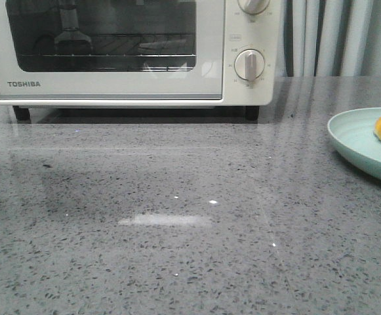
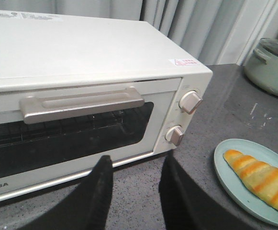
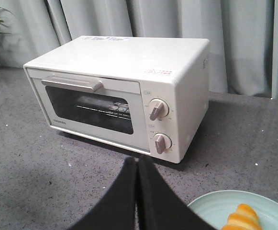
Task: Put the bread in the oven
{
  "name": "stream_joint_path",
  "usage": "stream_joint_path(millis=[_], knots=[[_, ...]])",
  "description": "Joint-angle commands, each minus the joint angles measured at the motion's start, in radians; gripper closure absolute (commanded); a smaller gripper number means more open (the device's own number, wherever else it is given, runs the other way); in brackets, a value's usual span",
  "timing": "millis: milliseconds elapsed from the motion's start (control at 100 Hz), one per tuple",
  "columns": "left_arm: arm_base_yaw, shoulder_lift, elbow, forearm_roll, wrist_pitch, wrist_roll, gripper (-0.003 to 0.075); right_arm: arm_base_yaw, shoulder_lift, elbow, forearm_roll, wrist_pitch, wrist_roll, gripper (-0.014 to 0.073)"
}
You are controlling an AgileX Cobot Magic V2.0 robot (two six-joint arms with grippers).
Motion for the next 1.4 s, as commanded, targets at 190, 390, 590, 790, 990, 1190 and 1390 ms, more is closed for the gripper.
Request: stream_joint_path(millis=[190,390,590,790,990,1190,1390], knots=[[-0.008,0.113,-0.032,-0.036,-0.198,0.009,0.0613,-0.001,0.014,-0.031,0.011,-0.039,-0.012,0.0659],[-0.008,0.143,-0.032,-0.036,-0.310,0.009,0.0740,-0.001,0.014,-0.031,0.011,-0.036,-0.012,0.0659],[-0.051,0.153,-0.032,-0.020,-0.448,0.030,0.0740,-0.001,0.014,-0.031,0.011,-0.028,-0.012,0.0659],[-0.188,0.240,-0.032,0.052,-0.601,0.030,0.0740,-0.001,0.014,-0.031,0.011,-0.028,-0.012,0.0659],[-0.259,0.343,-0.032,0.091,-0.772,0.030,0.0740,-0.001,0.014,-0.031,0.011,-0.012,-0.012,0.0659],[-0.245,0.416,-0.032,0.091,-0.883,0.030,0.0740,-0.001,0.014,-0.031,0.011,0.002,-0.012,0.0659],[-0.223,0.459,-0.032,0.106,-0.919,0.032,0.0740,-0.001,0.014,-0.031,0.011,0.009,-0.012,0.0659]])
